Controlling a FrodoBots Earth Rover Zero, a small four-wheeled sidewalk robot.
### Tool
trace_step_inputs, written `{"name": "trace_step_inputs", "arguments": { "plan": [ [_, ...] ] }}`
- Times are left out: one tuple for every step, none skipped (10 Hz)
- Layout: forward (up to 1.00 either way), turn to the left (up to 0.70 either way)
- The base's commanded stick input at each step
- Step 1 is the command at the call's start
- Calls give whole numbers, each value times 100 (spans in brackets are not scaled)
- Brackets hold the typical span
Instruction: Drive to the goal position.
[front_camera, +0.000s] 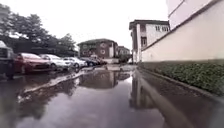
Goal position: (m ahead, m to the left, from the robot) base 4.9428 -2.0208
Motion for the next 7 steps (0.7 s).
{"name": "trace_step_inputs", "arguments": {
  "plan": [
    [70, 0],
    [70, 0],
    [70, 0],
    [70, 0],
    [70, -7],
    [70, -29],
    [70, -35]
  ]
}}
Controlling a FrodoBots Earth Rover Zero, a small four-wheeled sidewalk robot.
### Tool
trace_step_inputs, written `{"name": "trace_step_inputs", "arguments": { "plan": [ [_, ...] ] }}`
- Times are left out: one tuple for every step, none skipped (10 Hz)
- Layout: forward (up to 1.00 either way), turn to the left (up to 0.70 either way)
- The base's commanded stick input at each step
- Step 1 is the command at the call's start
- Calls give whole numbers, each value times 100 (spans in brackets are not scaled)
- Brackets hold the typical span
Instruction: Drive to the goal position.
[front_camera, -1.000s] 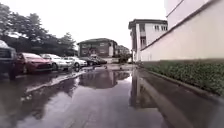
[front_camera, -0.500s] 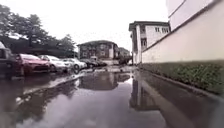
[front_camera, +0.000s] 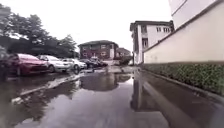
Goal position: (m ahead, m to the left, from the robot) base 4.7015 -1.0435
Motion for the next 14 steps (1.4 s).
{"name": "trace_step_inputs", "arguments": {
  "plan": [
    [70, -35],
    [70, -32],
    [70, 0],
    [70, 0],
    [70, 0],
    [70, 0],
    [70, 0],
    [70, 0],
    [70, 0],
    [70, 0],
    [70, 0],
    [70, 0],
    [70, 0],
    [70, 0]
  ]
}}
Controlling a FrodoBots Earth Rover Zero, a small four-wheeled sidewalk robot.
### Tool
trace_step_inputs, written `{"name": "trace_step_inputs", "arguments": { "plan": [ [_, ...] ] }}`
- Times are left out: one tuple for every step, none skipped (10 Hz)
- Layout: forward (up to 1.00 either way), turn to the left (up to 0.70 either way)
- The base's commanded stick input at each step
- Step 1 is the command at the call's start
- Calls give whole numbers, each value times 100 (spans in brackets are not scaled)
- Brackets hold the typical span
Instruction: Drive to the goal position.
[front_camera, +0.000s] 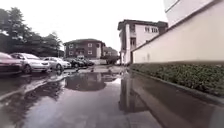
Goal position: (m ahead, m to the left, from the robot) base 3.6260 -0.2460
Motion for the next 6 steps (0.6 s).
{"name": "trace_step_inputs", "arguments": {
  "plan": [
    [70, 0],
    [70, 0],
    [70, 0],
    [70, 0],
    [70, 0],
    [70, 0]
  ]
}}
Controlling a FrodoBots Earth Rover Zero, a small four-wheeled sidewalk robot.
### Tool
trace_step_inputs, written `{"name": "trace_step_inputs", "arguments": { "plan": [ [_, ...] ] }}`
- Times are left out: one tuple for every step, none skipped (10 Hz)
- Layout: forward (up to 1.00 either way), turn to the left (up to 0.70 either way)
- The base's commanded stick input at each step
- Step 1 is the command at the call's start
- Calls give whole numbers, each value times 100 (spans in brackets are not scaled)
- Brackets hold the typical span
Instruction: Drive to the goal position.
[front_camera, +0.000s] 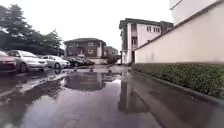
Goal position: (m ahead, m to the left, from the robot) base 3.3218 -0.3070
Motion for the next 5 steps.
{"name": "trace_step_inputs", "arguments": {
  "plan": [
    [70, 0],
    [70, 0],
    [70, 0],
    [70, 0],
    [70, 0]
  ]
}}
